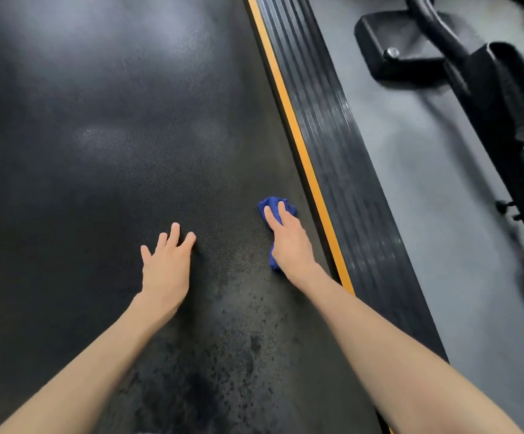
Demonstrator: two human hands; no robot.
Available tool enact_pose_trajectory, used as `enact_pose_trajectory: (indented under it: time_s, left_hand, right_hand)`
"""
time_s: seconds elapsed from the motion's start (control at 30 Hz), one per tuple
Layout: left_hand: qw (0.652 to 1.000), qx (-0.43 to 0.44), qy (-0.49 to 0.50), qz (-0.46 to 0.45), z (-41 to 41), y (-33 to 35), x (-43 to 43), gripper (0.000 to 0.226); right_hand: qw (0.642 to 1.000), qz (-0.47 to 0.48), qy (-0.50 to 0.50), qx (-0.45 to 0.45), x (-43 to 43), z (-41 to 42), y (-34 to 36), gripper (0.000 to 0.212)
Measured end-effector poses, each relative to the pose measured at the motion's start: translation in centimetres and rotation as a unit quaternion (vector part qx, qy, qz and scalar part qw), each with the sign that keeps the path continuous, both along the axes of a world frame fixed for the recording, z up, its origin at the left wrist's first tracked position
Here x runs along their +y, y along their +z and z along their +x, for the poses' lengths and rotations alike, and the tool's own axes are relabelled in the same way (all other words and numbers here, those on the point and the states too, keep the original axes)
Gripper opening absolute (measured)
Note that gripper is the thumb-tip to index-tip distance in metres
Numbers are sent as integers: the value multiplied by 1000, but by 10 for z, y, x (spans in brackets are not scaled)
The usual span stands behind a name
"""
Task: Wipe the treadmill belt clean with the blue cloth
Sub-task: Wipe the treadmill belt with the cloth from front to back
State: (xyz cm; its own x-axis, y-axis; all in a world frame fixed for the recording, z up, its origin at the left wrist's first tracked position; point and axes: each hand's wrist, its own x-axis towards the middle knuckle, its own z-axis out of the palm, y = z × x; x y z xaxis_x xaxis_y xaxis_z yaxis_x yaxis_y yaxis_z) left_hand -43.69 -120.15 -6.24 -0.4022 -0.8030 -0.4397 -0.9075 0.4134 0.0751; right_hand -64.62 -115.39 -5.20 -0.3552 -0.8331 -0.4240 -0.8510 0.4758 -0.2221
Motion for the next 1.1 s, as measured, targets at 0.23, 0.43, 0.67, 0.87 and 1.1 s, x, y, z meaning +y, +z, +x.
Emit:
enact_pose_trajectory:
  time_s: [0.23,0.43,0.67,0.87,1.1]
  left_hand:
    - [997,-49,-32,-46,3,2,1,68]
    - [998,-47,-14,-31,1,1,-1,67]
    - [999,-23,-5,-34,0,-3,-1,63]
    - [999,-25,-16,-41,1,-2,-3,64]
    - [999,-8,-13,-28,2,-2,-3,64]
  right_hand:
    - [993,-112,10,-24,42,-2,-18,67]
    - [981,-172,80,34,56,-7,-28,81]
    - [984,-166,-27,-55,-77,-40,-24,59]
    - [975,-223,6,20,22,-24,-39,64]
    - [974,-218,-55,-38,-27,-27,-35,52]
